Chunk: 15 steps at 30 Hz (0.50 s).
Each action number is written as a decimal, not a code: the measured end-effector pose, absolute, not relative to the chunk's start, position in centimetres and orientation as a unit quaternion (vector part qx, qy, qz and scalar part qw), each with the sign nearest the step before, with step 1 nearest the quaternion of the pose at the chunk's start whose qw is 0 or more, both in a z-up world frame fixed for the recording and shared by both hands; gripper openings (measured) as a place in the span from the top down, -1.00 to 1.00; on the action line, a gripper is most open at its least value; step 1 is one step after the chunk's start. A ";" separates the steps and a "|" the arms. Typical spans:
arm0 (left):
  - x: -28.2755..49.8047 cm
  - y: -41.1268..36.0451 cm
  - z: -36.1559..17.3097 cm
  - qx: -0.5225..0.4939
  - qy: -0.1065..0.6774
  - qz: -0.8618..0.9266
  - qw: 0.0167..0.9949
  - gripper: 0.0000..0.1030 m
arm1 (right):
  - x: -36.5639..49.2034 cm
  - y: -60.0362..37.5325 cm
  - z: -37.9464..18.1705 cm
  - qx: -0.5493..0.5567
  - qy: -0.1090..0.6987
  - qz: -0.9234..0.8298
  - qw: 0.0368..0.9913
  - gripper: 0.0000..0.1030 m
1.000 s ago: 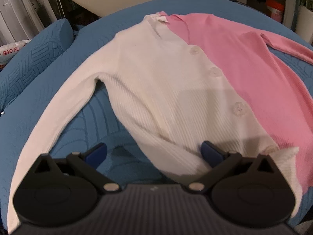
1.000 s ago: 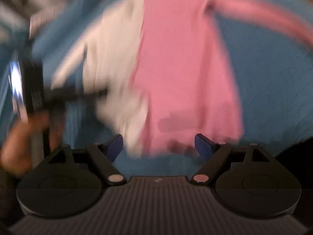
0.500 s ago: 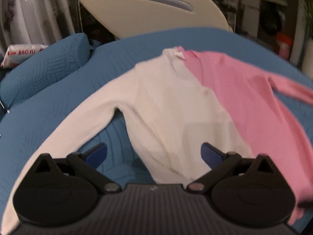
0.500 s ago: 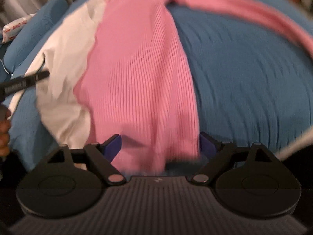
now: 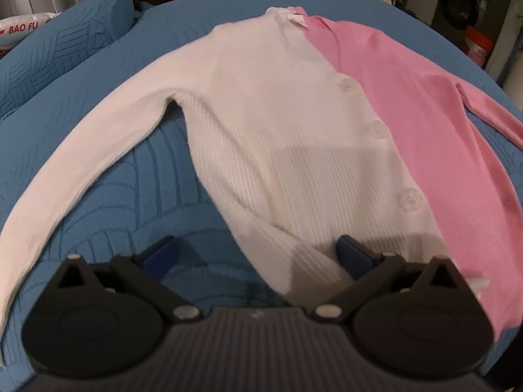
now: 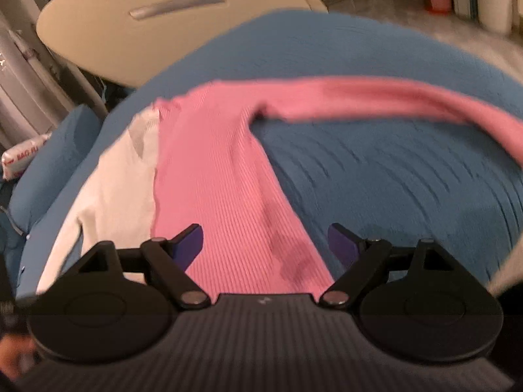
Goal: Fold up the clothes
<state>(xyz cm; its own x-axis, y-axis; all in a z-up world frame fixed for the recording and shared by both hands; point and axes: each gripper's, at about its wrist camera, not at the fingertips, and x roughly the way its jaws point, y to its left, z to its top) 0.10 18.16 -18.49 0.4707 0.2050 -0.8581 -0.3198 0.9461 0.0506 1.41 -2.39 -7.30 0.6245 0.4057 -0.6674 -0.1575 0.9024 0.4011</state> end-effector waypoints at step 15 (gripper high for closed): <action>-2.5 17.3 -17.6 0.012 0.523 0.107 0.846 -1.00 | -1.6 1.7 -9.9 -0.047 0.473 0.239 0.847 -0.67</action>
